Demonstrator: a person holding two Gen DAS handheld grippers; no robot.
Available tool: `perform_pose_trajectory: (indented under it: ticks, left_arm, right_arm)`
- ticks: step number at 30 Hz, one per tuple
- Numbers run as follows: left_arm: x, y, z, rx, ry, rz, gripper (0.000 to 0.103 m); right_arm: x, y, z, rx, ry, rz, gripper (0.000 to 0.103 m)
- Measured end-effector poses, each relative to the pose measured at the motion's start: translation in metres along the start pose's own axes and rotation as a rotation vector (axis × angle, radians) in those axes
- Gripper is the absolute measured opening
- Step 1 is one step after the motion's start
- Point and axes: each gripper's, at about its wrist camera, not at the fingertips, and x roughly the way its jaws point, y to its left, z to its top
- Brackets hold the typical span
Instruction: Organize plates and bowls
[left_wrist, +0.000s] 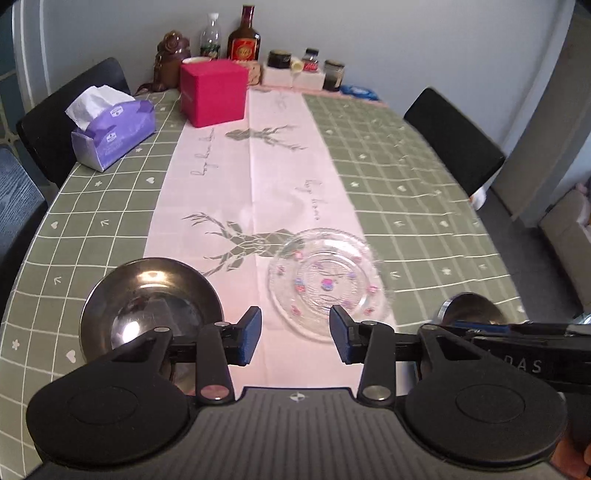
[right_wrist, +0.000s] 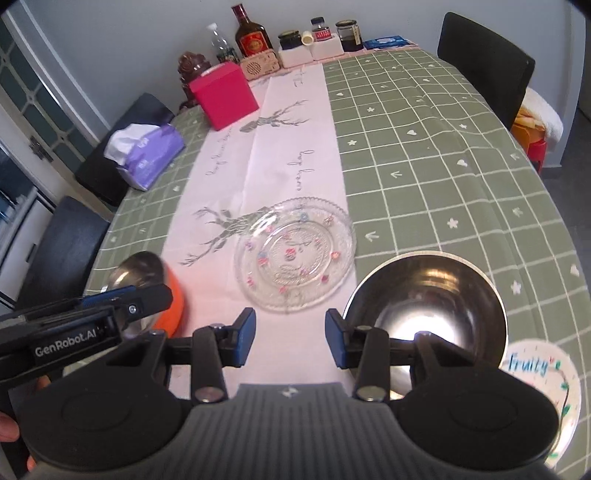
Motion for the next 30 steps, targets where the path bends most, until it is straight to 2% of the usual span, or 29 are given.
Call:
perform_pose_trajectory:
  ticks: [5, 15, 23, 26, 30]
  left_arm:
    - [0.038, 0.002, 0.014, 0.039, 0.042, 0.064, 0.048]
    - [0.095, -0.001, 0.033, 0.068, 0.108, 0.096, 0.045]
    - [0.123, 0.006, 0.031, 0.022, 0.155, 0.09, 0.032]
    - [0.126, 0.005, 0.031, 0.015, 0.16, 0.074, 0.032]
    - [0.132, 0.003, 0.033, 0.015, 0.178, 0.102, 0.031]
  right_arm:
    - [0.035, -0.001, 0.021, -0.041, 0.02, -0.046, 0.041]
    - [0.091, -0.013, 0.054, -0.04, 0.075, -0.119, 0.041]
    - [0.114, -0.029, 0.064, 0.014, 0.125, -0.115, 0.041]
    - [0.121, -0.036, 0.065, 0.044, 0.151, -0.107, 0.04]
    - [0.128, -0.042, 0.064, 0.076, 0.18, -0.094, 0.04]
